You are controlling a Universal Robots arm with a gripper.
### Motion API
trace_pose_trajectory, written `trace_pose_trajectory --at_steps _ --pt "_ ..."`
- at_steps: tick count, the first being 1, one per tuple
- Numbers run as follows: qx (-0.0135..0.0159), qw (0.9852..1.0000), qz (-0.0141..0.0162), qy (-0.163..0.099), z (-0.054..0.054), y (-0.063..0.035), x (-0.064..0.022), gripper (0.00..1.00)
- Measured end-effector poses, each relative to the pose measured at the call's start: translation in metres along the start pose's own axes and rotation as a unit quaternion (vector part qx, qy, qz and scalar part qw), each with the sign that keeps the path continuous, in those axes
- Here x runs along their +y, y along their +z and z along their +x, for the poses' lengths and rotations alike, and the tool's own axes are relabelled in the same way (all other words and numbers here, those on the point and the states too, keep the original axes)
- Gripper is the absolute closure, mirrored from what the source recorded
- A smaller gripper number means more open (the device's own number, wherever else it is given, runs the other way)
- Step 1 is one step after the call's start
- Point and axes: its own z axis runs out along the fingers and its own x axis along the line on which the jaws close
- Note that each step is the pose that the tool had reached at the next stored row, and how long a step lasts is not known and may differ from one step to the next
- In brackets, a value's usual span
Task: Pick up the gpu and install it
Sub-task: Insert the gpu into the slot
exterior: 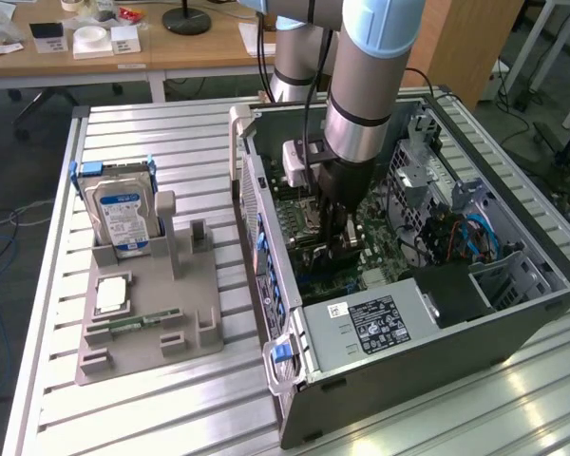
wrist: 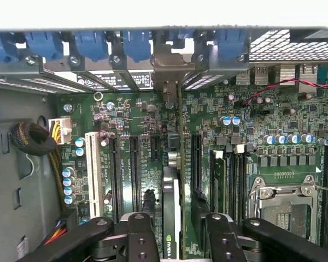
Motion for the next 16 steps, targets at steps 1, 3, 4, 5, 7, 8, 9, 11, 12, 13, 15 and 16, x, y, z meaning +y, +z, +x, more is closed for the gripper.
trace_pose_trajectory --at_steps 1,3,4,5,7,8,9,11,12,13,15,16 --pt "0.0 1.0 0.0 0.0 0.0 0.0 0.0 0.6" --pt "0.0 1.0 0.0 0.0 0.0 0.0 0.0 0.62" --pt "0.0 1.0 0.0 0.0 0.0 0.0 0.0 0.68" --pt "0.0 1.0 0.0 0.0 0.0 0.0 0.0 0.73" --pt "0.0 1.0 0.0 0.0 0.0 0.0 0.0 0.74" --pt "0.0 1.0 0.0 0.0 0.0 0.0 0.0 0.74" --pt "0.0 1.0 0.0 0.0 0.0 0.0 0.0 0.74" --pt "0.0 1.0 0.0 0.0 0.0 0.0 0.0 0.74" --pt "0.0 1.0 0.0 0.0 0.0 0.0 0.0 0.74" --pt "0.0 1.0 0.0 0.0 0.0 0.0 0.0 0.74" --pt "0.0 1.0 0.0 0.0 0.0 0.0 0.0 0.74" --pt "0.0001 1.0 0.0 0.0 -0.0002 -0.0001 0.0 0.74"
